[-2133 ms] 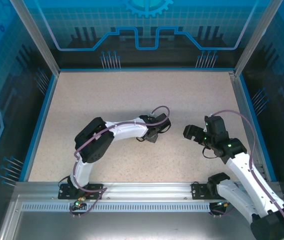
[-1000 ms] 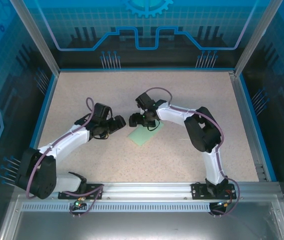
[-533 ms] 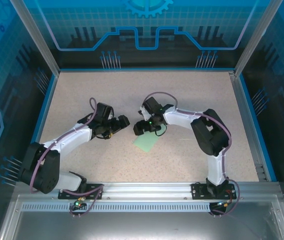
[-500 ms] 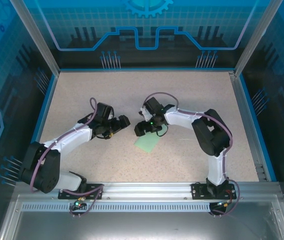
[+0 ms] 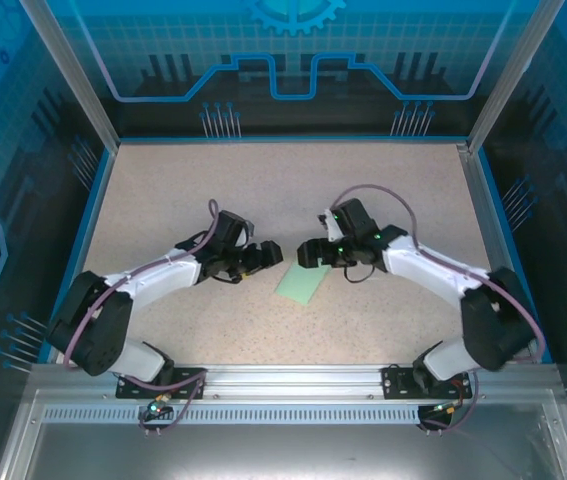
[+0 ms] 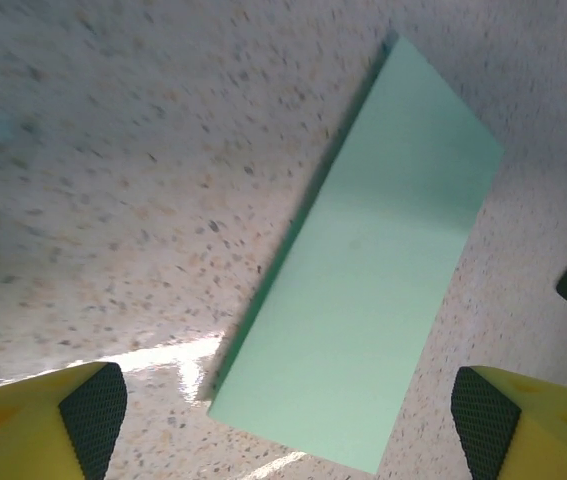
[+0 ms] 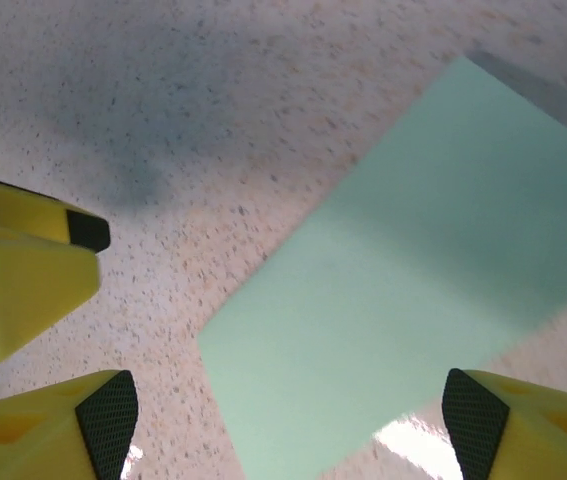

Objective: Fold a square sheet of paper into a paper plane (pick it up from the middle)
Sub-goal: Move the paper to the center of the table, then third fold the triangle at the center of the table.

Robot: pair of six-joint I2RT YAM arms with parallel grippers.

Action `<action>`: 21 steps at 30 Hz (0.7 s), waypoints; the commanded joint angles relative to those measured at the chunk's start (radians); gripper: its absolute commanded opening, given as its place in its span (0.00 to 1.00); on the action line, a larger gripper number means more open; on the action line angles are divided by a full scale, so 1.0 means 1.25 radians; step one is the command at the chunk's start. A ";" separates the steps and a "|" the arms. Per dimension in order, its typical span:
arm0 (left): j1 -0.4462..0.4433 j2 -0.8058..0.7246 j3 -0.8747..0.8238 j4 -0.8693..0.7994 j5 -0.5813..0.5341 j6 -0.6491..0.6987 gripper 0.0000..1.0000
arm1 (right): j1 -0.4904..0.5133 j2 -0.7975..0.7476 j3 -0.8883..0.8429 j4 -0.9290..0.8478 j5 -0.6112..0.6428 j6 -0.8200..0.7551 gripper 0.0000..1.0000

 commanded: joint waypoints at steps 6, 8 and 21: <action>-0.065 0.097 0.051 0.033 0.062 -0.008 0.80 | 0.002 -0.114 -0.110 -0.027 0.091 0.227 0.87; -0.075 0.109 0.056 0.024 0.054 -0.014 0.75 | 0.008 -0.124 -0.131 -0.013 0.076 0.262 0.86; -0.103 0.121 0.039 -0.003 0.024 -0.020 0.79 | 0.051 -0.127 -0.182 0.013 0.080 0.356 0.85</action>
